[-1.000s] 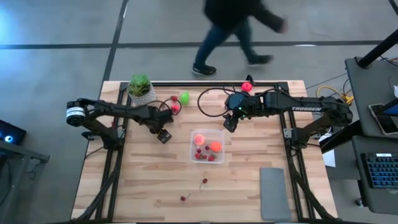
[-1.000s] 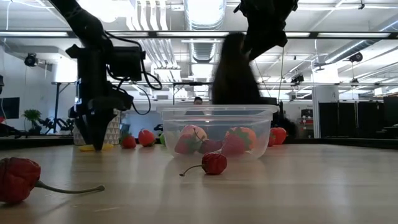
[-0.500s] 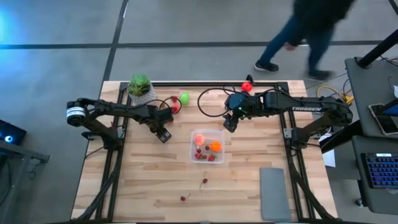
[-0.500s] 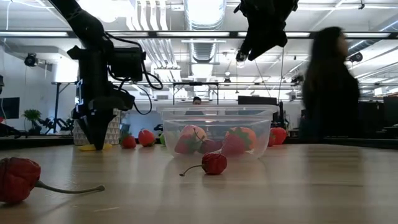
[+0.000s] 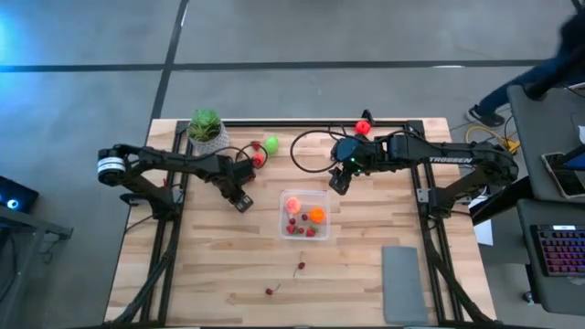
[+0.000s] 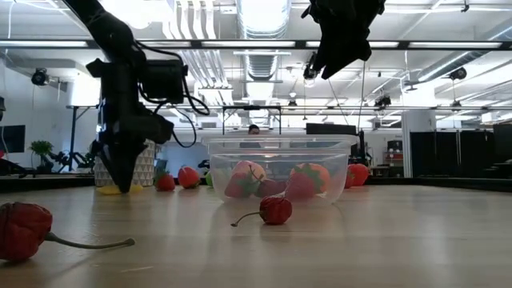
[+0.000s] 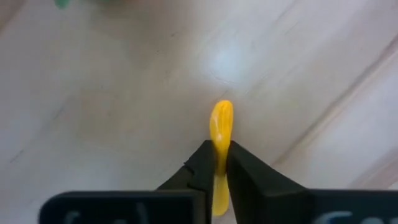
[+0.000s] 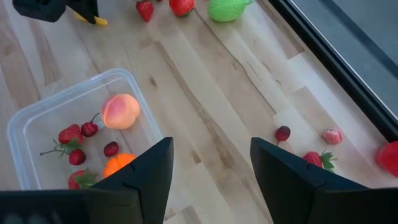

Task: Pick and placing Produce into tupperware
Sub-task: Put the yellow corn into the transparent container

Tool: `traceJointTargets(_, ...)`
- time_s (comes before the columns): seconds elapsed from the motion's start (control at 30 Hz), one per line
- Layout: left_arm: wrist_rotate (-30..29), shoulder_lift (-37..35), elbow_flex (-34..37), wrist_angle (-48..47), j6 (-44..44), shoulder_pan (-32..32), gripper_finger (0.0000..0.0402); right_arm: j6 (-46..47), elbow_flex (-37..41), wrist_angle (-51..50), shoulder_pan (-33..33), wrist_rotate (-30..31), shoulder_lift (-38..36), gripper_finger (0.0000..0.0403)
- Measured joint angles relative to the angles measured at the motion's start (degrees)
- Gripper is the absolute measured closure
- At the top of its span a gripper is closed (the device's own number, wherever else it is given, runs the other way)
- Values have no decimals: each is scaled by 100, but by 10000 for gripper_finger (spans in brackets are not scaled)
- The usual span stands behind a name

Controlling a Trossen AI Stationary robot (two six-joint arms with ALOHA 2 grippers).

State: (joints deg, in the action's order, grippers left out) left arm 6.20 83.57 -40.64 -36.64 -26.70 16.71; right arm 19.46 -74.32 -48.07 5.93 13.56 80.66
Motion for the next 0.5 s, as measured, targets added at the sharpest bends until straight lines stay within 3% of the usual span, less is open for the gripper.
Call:
traceJointTargets(0.37,-80,-669,-505,97,-274,-192,400,2,2,-11,0,0,-93,197)
traceJointTargets(0.5,148,-1086,-811,1030,-249,-411,400,0,2,-7,2,144,-331,197)
